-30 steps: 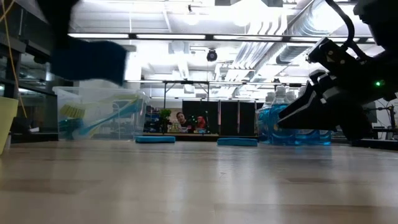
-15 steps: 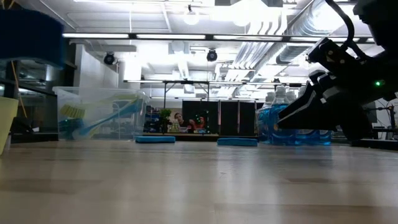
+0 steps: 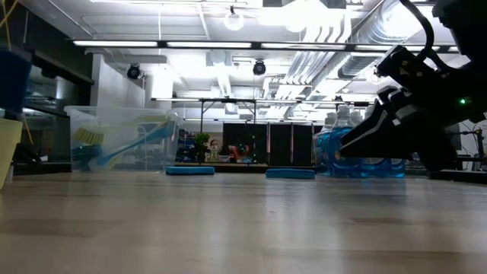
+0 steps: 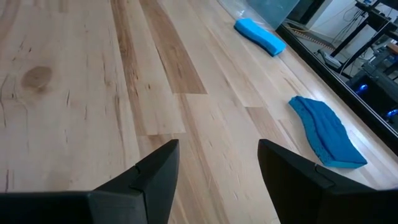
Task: Pick & Place Kitchen Sink Supplies
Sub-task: Put the bottom sponge into the yellow bin
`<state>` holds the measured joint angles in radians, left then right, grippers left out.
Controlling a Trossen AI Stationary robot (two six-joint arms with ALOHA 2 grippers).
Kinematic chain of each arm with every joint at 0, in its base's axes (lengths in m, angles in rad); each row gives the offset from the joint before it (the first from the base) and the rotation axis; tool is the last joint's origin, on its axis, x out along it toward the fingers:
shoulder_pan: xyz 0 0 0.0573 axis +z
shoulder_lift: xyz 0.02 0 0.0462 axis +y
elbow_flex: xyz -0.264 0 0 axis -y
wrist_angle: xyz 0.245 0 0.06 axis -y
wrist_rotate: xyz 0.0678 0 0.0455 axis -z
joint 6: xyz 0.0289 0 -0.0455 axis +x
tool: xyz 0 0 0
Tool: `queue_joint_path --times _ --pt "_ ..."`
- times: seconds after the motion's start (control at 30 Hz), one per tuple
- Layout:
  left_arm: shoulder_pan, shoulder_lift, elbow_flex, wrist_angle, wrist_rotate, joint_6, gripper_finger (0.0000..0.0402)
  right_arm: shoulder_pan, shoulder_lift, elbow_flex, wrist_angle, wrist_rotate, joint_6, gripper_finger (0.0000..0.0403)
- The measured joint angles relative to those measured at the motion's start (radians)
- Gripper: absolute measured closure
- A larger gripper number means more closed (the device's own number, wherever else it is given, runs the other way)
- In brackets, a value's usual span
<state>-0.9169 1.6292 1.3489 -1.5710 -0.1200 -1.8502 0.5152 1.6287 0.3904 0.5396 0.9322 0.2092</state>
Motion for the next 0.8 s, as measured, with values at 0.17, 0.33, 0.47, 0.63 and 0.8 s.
queue_joint_path --times 0.17,0.33,0.47,0.63,0.8 --pt "-0.001 -0.088 -0.027 -0.001 -0.042 -0.023 0.0401 0.0 0.0 0.0 0.0 -0.005 0.001 0.019" --pt "0.0 -0.16 -0.028 -0.001 -0.113 0.001 0.0401 0.0 0.0 0.0 0.002 -0.001 0.019 0.0191" --pt "0.0 -0.183 -0.071 -0.002 -0.015 0.013 0.0401 0.0 0.0 0.0 0.002 -0.002 0.019 0.019" --pt "-0.016 -0.179 -0.145 -0.003 0.148 -0.03 0.0401 0.0 0.0 0.0 0.002 -0.013 0.021 0.0191" --pt "-0.026 -0.157 -0.156 0.001 0.207 -0.043 0.0401 0.0 0.0 0.0 0.001 -0.023 0.023 0.019"
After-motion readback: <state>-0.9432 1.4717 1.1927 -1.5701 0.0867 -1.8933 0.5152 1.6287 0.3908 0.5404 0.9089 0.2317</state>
